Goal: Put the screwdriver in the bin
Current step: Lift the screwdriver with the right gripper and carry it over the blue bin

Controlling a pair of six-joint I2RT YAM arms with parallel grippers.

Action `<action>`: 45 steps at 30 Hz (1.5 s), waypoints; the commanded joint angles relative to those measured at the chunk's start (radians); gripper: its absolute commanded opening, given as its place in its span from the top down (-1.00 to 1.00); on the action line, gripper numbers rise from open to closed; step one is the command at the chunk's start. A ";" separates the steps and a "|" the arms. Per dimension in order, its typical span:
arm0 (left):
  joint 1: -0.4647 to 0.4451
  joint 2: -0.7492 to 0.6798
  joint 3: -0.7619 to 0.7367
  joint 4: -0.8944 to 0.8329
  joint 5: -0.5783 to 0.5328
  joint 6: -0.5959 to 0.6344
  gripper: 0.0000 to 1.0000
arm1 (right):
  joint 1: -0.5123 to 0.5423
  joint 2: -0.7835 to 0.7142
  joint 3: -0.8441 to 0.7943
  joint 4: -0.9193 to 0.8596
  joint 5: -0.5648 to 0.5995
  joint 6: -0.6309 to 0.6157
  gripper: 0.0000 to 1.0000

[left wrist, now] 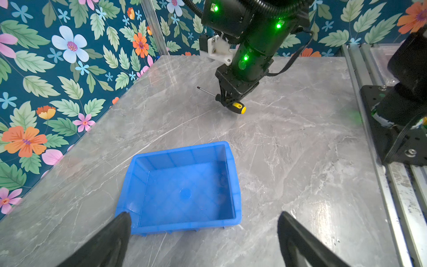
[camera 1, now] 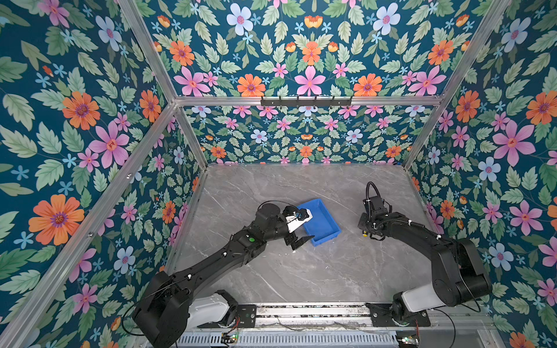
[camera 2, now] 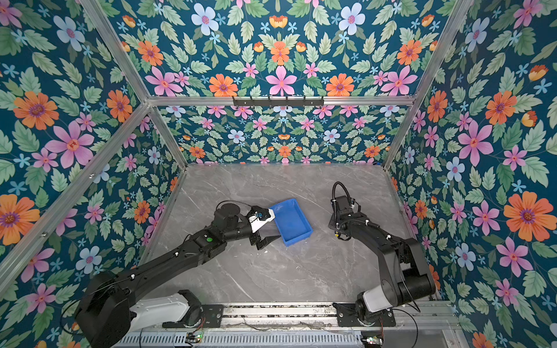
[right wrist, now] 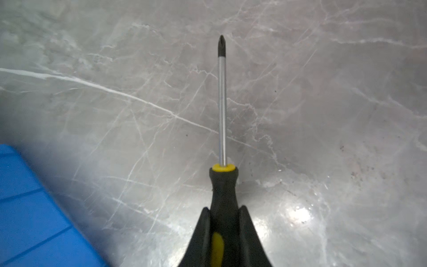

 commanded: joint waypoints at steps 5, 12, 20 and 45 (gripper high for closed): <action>-0.001 -0.090 -0.025 -0.035 -0.024 -0.037 -1.00 | 0.077 -0.082 0.026 0.003 -0.045 -0.142 0.99; -0.002 -0.207 -0.106 -0.050 -0.109 -0.077 -1.00 | 0.238 -0.058 0.134 -0.034 -0.015 -0.205 1.00; -0.001 -0.288 -0.143 -0.128 -0.201 -0.075 -1.00 | 0.365 0.092 0.289 -0.030 -0.061 -0.220 1.00; -0.001 -0.293 -0.163 -0.165 -0.265 -0.070 -1.00 | 0.420 0.398 0.347 0.029 -0.074 -0.184 1.00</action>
